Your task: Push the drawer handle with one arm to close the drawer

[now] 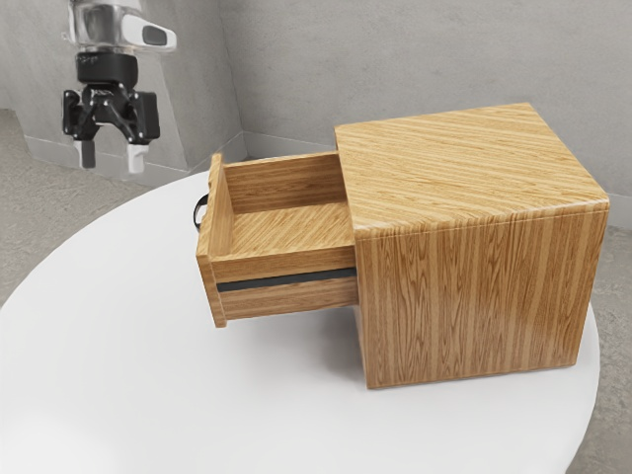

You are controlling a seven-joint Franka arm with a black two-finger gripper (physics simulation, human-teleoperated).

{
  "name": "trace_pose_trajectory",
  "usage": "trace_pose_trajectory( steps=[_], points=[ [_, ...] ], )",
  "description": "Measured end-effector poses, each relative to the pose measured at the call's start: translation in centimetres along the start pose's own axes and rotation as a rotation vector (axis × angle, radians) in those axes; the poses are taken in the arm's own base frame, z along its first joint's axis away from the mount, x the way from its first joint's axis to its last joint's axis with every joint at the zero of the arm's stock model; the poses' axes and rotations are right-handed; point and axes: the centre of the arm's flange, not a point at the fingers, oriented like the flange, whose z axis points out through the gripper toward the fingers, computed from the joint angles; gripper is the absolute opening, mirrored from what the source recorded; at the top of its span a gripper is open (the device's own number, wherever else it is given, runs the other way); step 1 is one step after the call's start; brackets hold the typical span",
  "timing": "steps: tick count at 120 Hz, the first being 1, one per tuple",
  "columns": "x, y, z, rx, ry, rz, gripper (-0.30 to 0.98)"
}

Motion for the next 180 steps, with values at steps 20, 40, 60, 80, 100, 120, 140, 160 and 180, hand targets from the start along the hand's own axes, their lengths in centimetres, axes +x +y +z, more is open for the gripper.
trace_pose_trajectory(
  steps=[20, 40, 60, 80, 100, 120, 140, 160, 180],
  points=[
    [-2.0, -0.7, 2.9, 0.006, 0.181, 0.003, 0.68],
    [-2.8, -6.4, 6.4, 0.067, 0.353, 0.051, 0.65],
    [2.5, -6.2, 7.3, 0.168, 0.455, 0.214, 0.37],
    [4.5, -5.6, 9.0, 0.197, 0.464, 0.348, 0.13],
    [5.5, -3.8, 10.0, 0.221, 0.464, 0.472, 0.01],
    [6.7, -3.2, 11.1, 0.232, 0.448, 0.559, -0.03],
    [8.0, -0.7, 11.5, 0.241, 0.458, 0.658, -0.05],
    [8.7, 0.5, 11.7, 0.245, 0.476, 0.723, -0.05],
    [10.1, 2.7, 11.4, 0.257, 0.488, 0.783, -0.05]
  ],
)
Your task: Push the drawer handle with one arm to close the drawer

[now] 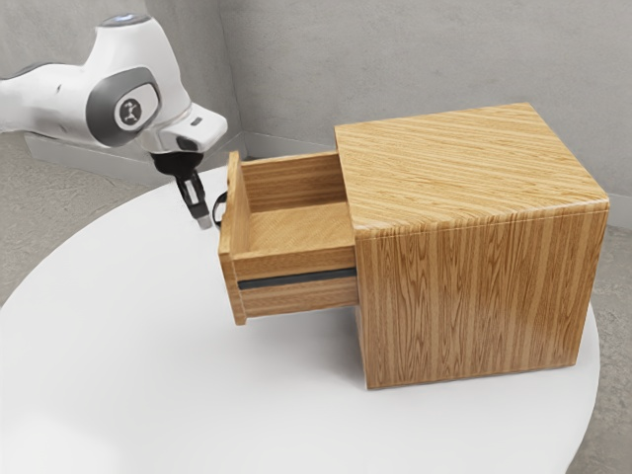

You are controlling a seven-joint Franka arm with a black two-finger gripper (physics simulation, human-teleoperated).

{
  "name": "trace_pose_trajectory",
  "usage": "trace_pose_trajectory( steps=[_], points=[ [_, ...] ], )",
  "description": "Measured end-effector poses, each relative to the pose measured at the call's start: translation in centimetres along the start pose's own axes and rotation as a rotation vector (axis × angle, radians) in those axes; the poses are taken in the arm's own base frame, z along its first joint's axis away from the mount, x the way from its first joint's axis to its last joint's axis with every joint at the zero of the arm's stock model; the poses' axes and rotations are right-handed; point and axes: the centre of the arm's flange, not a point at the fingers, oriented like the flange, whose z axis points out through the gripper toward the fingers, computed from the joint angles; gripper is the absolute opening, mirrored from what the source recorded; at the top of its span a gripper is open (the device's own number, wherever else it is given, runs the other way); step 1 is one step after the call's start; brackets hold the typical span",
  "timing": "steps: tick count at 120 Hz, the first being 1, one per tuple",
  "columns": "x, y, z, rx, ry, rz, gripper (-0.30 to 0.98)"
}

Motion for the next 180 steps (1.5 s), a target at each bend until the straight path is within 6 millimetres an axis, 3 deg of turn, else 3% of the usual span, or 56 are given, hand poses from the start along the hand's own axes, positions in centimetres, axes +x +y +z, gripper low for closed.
trace_pose_trajectory(
  steps=[38, 71, 148, 172, 180],
  points=[
    [4.7, 2.2, 0.8, -0.007, 0.019, 0.107, -0.04],
    [7.4, 1.4, 1.4, 0.002, 0.028, 0.136, -0.04],
    [15.2, 3.8, 3.0, -0.003, 0.080, 0.239, -0.03],
    [15.8, 3.9, 3.0, 0.000, 0.099, 0.244, -0.02],
    [13.3, 3.9, 1.9, -0.017, 0.087, 0.209, 0.07]
  ],
)
